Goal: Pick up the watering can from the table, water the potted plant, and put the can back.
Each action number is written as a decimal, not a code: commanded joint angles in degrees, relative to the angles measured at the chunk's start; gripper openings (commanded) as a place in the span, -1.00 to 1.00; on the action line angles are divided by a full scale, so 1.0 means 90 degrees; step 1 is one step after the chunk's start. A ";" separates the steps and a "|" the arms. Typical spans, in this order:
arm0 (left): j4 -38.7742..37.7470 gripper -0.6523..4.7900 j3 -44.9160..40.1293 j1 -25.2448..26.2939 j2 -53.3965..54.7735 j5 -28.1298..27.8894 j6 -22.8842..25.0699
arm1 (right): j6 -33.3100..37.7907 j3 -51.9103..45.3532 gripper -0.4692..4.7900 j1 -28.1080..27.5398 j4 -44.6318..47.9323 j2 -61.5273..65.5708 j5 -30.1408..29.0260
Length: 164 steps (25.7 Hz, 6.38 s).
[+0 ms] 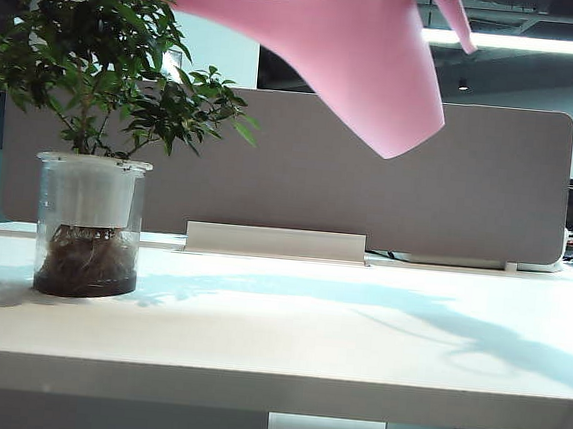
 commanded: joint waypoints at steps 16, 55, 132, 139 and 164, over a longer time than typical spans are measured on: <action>0.0080 -0.75 0.0019 -0.0007 -0.0007 0.0002 0.0000 | -0.2441 0.0143 -0.85 0.0673 0.1100 -0.0102 0.0804; 0.0078 -0.75 0.0019 -0.0007 -0.0010 0.0000 0.0000 | 0.4167 -0.3854 -0.80 -0.0869 0.5826 0.1807 0.0430; 0.3497 -0.75 -0.5933 0.2302 -0.3354 0.0393 -0.0333 | 0.5139 -0.8864 -0.82 -0.0840 -0.2232 -0.7325 0.0206; 0.3801 -0.75 -0.6152 0.2293 -0.4010 0.0393 -0.0330 | 0.5139 -0.8864 -0.82 -0.0840 -0.2229 -0.7320 0.0206; 0.3789 -0.75 -0.6152 0.2302 -0.4010 0.0406 -0.0330 | 0.5139 -0.8939 -0.82 -0.0993 -0.2875 -1.0027 0.0221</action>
